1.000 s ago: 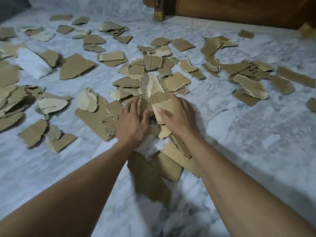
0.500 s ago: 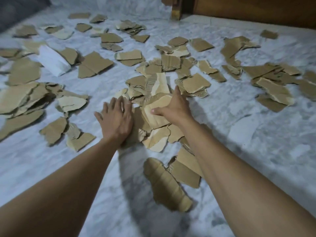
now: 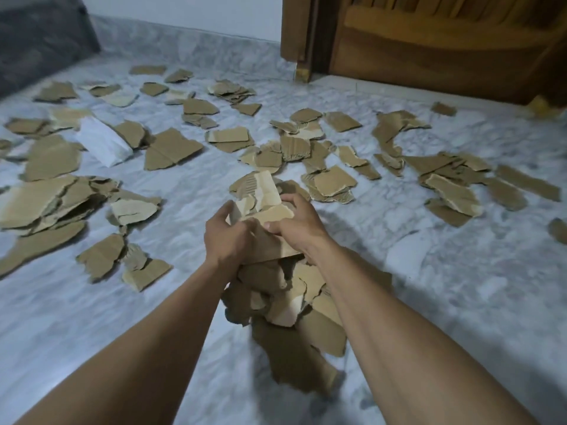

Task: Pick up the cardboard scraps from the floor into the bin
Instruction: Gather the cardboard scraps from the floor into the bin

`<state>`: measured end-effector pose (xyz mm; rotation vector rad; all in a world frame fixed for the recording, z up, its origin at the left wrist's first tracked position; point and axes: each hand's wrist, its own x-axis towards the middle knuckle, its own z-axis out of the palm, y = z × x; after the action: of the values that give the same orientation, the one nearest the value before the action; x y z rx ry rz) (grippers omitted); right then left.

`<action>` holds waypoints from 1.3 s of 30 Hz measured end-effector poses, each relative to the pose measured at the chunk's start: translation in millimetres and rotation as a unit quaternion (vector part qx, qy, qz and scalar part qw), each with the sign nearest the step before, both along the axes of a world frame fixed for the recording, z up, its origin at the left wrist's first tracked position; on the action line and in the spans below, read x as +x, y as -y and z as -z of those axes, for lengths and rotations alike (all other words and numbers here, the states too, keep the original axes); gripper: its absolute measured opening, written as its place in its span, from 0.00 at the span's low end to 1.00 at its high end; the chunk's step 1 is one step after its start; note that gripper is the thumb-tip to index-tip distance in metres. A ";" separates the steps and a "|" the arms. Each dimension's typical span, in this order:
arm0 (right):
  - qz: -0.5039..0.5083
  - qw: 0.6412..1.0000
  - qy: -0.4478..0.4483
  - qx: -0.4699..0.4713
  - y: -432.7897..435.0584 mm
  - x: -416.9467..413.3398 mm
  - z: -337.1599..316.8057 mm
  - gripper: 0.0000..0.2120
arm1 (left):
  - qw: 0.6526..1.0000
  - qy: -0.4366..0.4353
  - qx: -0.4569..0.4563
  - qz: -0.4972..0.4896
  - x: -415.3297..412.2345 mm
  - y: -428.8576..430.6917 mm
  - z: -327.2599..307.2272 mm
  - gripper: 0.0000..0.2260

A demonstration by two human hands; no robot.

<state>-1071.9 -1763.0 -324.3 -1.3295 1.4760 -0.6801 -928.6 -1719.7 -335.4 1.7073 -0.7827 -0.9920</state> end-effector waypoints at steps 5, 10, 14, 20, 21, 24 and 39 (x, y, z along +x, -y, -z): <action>0.046 0.997 0.031 -0.056 -25.3 -44.0 -21.6 0.31 | 0.996 -0.074 -0.025 0.034 -41.6 -5.6 -26.4 0.26; 0.083 0.988 0.054 -0.117 -58.9 -117.8 -68.1 0.29 | 0.981 -0.166 -0.052 0.089 -107.8 -10.1 -72.0 0.22; 0.149 0.975 0.053 -0.159 -89.7 -189.2 -117.2 0.30 | 0.966 -0.189 -0.081 0.157 -179.9 -20.6 -131.2 0.24; 0.247 0.941 0.032 -0.230 -146.0 -312.9 -223.0 0.32 | 0.930 -0.230 -0.138 0.251 -311.3 -55.2 -232.7 0.22; 0.262 0.934 0.021 -0.241 -158.8 -334.6 -241.1 0.32 | 0.922 -0.234 -0.147 0.270 -335.4 -63.2 -249.0 0.21; 0.309 0.914 -0.016 -0.262 -202.7 -402.4 -289.0 0.32 | 0.896 -0.247 -0.169 0.329 -412.7 -91.3 -291.8 0.19; 0.507 0.801 -0.018 -0.317 -357.7 -655.5 -291.4 0.31 | 0.818 -0.204 -0.169 0.510 -708.9 -198.0 -304.9 0.23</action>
<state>-1727.3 -1405.3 -33.0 -0.8834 2.0647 -1.9870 -1637.6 -1521.7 -30.5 0.6253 -1.5129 -1.7187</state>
